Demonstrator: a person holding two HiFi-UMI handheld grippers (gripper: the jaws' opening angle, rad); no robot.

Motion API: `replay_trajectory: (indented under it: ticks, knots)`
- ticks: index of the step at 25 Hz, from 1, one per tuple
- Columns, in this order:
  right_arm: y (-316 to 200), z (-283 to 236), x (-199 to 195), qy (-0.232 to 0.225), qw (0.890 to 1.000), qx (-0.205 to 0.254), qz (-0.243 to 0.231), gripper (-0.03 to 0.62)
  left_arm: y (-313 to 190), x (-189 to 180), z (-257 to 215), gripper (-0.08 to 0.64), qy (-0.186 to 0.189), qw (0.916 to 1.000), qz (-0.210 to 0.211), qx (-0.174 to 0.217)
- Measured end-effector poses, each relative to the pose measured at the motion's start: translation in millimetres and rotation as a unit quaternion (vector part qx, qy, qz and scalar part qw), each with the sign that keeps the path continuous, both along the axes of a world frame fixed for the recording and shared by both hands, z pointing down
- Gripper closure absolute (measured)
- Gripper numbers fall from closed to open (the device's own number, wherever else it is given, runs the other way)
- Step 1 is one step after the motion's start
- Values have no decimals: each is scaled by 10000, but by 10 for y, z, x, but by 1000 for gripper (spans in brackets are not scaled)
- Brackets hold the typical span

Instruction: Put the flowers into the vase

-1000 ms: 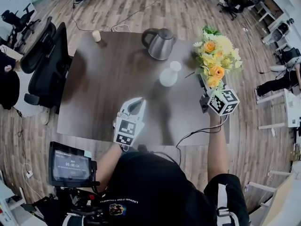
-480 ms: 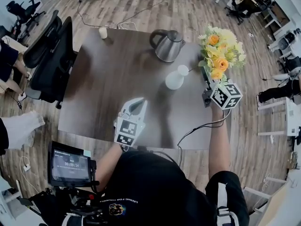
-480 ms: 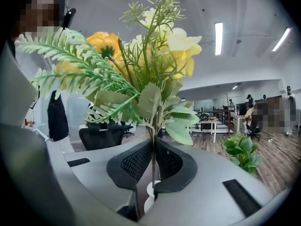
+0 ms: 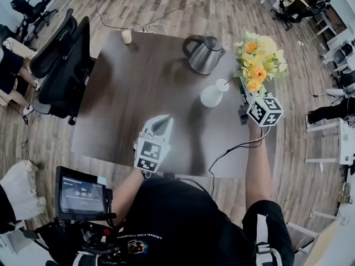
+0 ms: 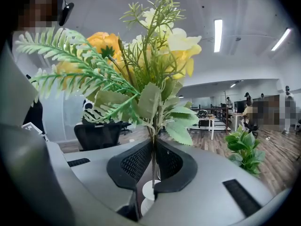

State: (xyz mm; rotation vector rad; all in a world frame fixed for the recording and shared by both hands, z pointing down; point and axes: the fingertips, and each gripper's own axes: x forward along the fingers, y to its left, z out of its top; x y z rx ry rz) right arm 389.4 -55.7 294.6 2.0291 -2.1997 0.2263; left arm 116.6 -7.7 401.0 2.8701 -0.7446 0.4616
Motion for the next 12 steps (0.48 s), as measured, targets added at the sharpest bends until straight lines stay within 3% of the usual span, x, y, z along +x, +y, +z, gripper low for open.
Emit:
replay_trajectory:
  ticks: [12]
  knots:
    - [-130, 364, -15, -95, 9997, -186, 133, 555, -113, -80, 55, 552, -33, 10000, -32, -59]
